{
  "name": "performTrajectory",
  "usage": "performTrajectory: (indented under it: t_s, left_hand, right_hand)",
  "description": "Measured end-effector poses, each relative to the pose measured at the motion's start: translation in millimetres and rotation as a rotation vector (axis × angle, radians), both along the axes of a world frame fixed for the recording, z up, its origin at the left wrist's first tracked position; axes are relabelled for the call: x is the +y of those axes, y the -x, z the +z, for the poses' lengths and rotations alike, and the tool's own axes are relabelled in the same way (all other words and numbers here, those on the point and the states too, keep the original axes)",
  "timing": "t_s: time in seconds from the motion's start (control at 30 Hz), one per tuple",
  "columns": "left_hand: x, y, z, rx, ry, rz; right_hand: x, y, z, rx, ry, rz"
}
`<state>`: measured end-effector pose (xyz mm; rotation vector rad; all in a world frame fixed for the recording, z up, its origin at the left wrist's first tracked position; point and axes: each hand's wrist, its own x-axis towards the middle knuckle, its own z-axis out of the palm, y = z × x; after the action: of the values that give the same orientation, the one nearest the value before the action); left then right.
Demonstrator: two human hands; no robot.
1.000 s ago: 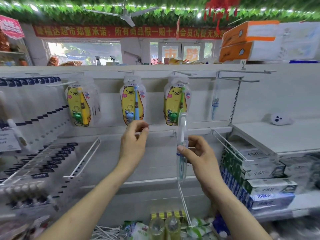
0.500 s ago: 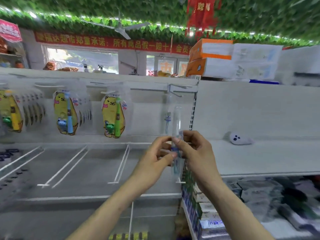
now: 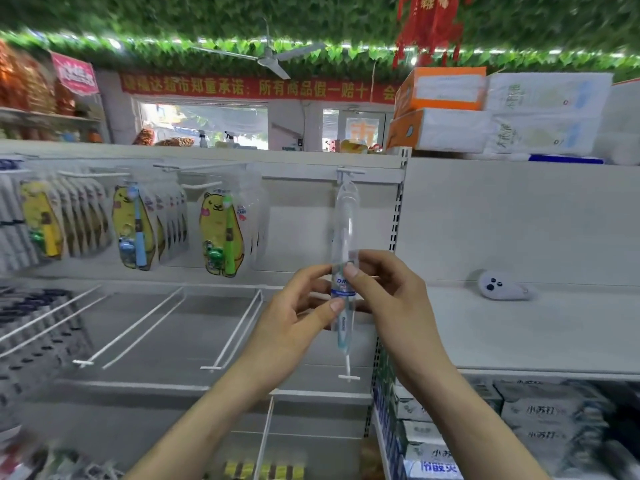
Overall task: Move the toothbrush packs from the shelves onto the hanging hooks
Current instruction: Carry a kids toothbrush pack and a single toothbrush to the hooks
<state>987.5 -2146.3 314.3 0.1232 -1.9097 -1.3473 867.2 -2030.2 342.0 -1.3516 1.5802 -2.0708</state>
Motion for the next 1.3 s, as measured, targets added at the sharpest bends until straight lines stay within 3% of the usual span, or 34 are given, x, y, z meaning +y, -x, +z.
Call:
performTrajectory:
  t_s: [0.47, 0.67, 0.83, 1.3]
  left_hand:
    - [-20, 11, -3, -0.02, -0.022, -0.01]
    - [-68, 59, 1, -0.117, 0.067, 0.148]
    - [-109, 103, 5, -0.201, 0.071, 0.145]
    - [-155, 145, 10, -0.226, 0.113, 0.236]
  right_hand:
    - [-23, 6, -9, -0.047, -0.004, -0.087]
    - [-69, 45, -14, -0.07, -0.072, -0.17]
    - [-104, 82, -12, -0.019, -0.135, -0.254]
    - [-160, 122, -6, -0.014, -0.237, -0.338]
